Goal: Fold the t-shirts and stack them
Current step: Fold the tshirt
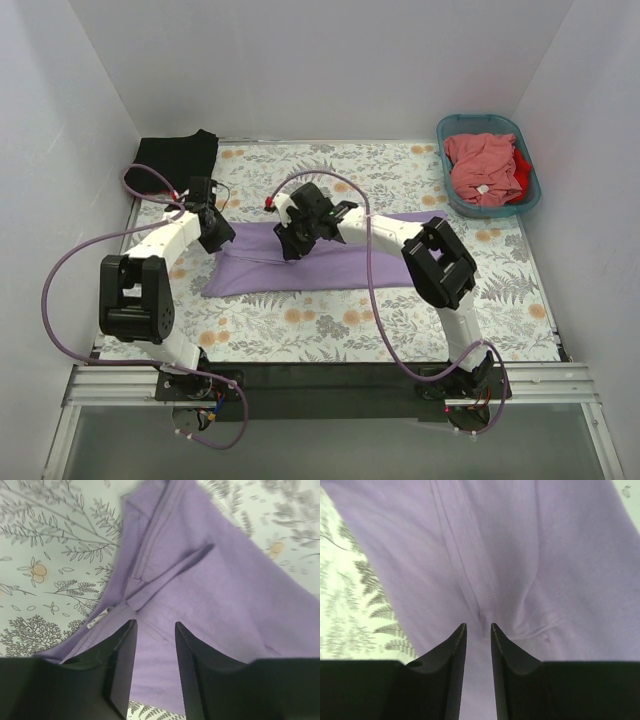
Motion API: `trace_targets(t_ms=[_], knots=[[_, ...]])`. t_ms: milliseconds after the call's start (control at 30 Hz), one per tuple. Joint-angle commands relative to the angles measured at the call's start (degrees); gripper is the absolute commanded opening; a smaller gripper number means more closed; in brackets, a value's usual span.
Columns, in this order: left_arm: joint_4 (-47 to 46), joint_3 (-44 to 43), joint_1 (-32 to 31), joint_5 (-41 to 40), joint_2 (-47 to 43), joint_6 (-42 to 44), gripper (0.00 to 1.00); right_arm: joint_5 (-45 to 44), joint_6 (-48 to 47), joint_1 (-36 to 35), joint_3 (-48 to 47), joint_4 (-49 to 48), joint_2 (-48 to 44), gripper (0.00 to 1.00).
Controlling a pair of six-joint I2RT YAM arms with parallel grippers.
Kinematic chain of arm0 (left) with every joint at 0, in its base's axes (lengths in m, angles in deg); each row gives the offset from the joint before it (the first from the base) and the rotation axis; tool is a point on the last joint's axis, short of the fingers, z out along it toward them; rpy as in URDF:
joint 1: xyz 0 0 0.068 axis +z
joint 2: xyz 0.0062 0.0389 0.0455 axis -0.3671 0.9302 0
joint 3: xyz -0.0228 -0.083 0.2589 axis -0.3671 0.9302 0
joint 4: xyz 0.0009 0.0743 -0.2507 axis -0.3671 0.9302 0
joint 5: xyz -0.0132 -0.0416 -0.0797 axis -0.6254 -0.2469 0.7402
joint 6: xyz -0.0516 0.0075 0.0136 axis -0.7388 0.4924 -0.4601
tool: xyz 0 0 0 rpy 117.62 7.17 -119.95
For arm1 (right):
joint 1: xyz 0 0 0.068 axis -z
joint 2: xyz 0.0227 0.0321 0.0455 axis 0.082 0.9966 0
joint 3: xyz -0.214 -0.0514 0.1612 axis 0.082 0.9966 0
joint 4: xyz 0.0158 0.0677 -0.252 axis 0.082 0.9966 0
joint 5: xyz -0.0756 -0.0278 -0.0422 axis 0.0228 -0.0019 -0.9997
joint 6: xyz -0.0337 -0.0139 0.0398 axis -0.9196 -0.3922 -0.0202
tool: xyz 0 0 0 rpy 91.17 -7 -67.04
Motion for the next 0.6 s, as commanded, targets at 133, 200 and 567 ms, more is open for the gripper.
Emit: trace_targets(t_ms=[133,200,567], knots=[[-3.7,-0.6,0.3,4.4,-10.5,-0.8,0.32,22.0,13.1,8.5,0.8,-11.1,-3.9,0.32],[-5.3,0.9,-0.2,7.0,-9.7,-1.8,0.26,24.9,16.7,9.4,0.9,-14.5,-2.8,0.32],[-13.1,4.6,0.4,6.1,4.0,-10.1,0.10,28.3,25.8,13.0,0.5,-23.5,10.4,0.32]])
